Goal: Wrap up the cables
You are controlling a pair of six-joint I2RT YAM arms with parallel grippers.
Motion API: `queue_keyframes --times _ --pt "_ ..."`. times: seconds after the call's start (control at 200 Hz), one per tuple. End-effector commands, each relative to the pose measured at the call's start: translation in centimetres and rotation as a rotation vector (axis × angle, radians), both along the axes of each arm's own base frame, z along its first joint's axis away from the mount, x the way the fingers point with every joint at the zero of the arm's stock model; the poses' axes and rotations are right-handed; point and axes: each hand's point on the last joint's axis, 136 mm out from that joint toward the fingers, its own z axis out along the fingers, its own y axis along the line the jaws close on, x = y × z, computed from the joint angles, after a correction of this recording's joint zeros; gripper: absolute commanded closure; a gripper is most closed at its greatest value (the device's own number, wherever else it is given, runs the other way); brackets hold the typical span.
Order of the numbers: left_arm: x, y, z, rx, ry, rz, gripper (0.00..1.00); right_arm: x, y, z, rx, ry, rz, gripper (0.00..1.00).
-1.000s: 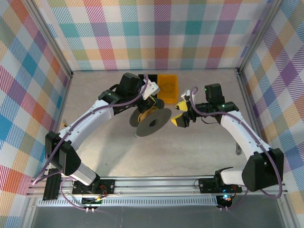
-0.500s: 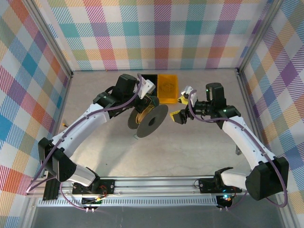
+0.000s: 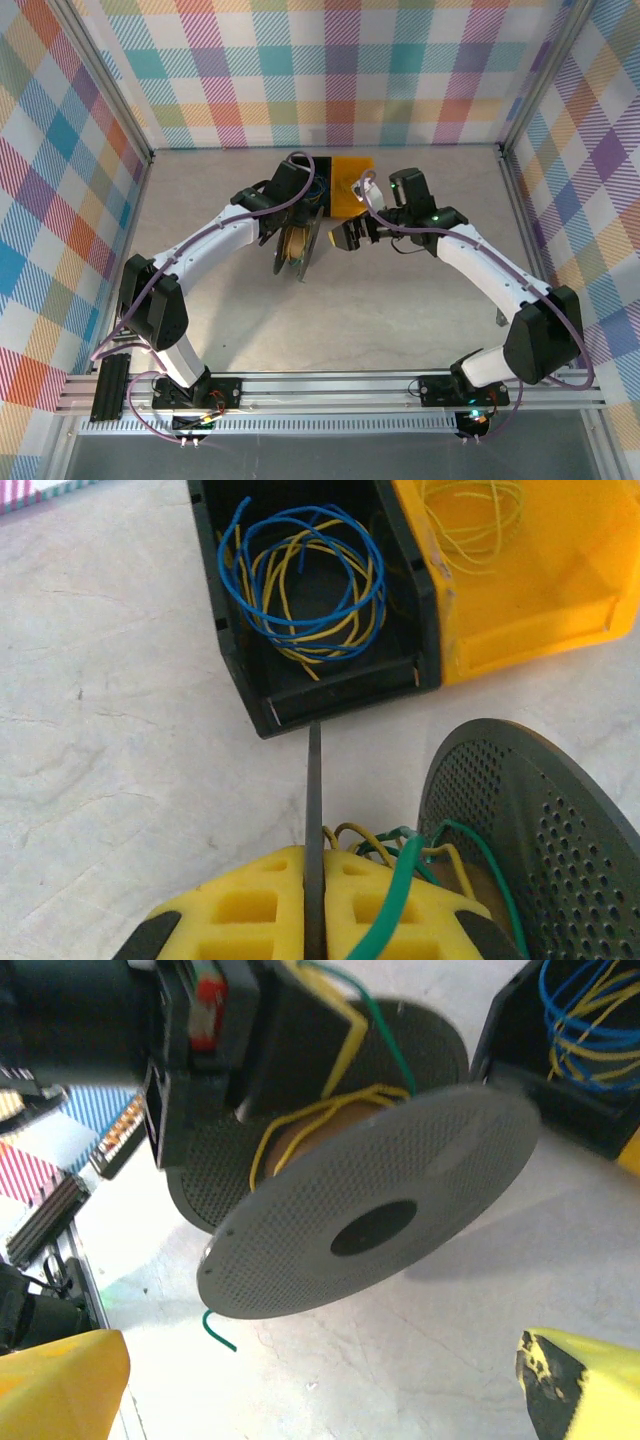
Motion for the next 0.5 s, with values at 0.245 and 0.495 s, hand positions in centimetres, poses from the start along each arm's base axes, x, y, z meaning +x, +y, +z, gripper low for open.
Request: queue_keyframes --times 0.245,0.495 --pt "1.2 -0.9 0.3 -0.086 0.049 0.055 1.0 -3.9 1.1 -2.5 -0.098 -0.032 0.098 0.01" --pt "-1.1 -0.4 -0.4 -0.111 0.156 0.091 1.0 -2.1 0.4 -1.5 -0.085 0.092 -0.113 0.01"
